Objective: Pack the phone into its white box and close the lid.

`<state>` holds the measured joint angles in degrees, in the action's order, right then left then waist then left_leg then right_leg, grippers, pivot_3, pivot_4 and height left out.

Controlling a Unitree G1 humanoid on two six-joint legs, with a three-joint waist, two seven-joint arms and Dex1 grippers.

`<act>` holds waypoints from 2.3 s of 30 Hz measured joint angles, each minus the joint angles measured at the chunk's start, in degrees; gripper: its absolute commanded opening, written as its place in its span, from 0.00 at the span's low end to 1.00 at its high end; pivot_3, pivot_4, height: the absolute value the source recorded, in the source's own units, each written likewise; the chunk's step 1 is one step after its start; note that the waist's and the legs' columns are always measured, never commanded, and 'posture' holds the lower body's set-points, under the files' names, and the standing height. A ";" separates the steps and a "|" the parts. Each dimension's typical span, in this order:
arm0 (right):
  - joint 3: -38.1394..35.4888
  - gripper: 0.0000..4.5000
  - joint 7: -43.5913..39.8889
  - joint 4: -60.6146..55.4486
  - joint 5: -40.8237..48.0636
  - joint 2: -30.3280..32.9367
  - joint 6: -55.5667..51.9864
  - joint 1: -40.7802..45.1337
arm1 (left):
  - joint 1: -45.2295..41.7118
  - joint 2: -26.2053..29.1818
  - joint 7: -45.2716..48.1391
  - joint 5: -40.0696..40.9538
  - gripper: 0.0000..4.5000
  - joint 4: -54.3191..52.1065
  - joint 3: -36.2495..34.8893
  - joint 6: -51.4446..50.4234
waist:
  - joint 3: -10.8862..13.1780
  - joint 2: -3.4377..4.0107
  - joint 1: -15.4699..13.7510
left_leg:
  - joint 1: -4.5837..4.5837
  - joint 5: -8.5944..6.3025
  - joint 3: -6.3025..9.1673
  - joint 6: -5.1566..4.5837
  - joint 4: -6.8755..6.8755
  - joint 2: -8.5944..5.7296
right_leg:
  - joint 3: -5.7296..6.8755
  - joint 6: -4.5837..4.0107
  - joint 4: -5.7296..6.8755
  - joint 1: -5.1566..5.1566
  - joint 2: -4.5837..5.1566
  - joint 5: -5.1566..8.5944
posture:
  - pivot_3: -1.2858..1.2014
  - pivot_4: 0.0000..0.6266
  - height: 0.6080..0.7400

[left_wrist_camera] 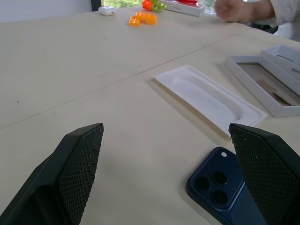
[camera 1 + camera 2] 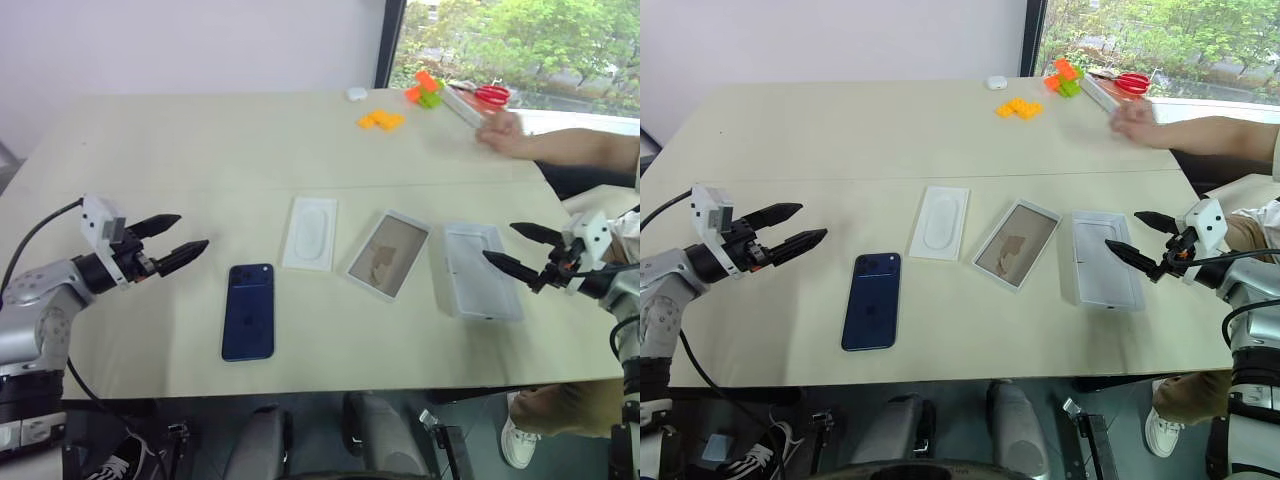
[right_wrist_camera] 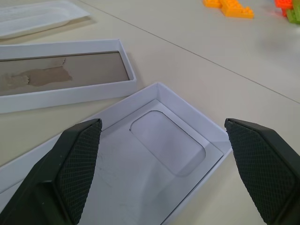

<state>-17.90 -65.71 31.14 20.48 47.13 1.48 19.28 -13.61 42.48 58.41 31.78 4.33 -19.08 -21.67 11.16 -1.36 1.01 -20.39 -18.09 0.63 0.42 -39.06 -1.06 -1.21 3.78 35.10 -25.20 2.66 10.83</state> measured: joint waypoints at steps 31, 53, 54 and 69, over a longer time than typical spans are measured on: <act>0.74 0.98 -0.56 -0.01 -0.07 0.02 0.04 1.02 | -0.89 -0.89 -1.38 -1.29 1.00 1.26 0.30 0.98 | 0.00 0.00 -0.04 | 0.00 0.00 0.00 0.00 0.00 -0.01 | 0.00 0.01 0.00 0.00 0.01 -0.01 | 0.52 0.24 1.00; 3.07 0.98 -0.29 -10.57 -0.28 0.02 -2.02 0.06 | -12.81 -6.92 -14.05 4.93 1.00 -0.80 4.39 -24.96 | 0.00 -0.01 -0.17 | 0.01 0.00 0.05 0.01 -0.04 -0.03 | 0.00 0.10 0.03 0.02 0.01 -0.06 | 0.52 0.24 1.00; 3.69 0.98 -0.25 -11.45 -0.38 -0.06 -2.02 0.10 | -14.36 -8.32 -15.72 4.62 1.00 -0.26 5.02 -25.53 | 0.00 -0.01 -0.25 | 0.01 0.01 0.07 0.01 -0.05 -0.05 | 0.00 0.11 0.04 0.04 0.02 -0.07 | 0.52 0.24 1.00; 10.08 0.98 2.46 -23.19 -4.03 -0.85 0.03 0.27 | -23.76 -24.30 -34.97 -4.59 1.00 4.01 14.11 -31.44 | 0.01 -0.04 -0.32 | -0.02 0.01 0.10 0.03 -0.09 -0.11 | -0.02 0.28 -0.01 0.06 0.05 -0.17 | 0.52 0.24 1.00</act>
<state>-7.82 -63.25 7.95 16.44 46.28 1.51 19.55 -37.38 18.19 23.44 27.18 8.34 -4.97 -53.10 11.17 -1.40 0.69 -20.41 -18.08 0.73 0.45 -39.15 -1.18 -1.23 4.05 35.10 -25.14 2.71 10.66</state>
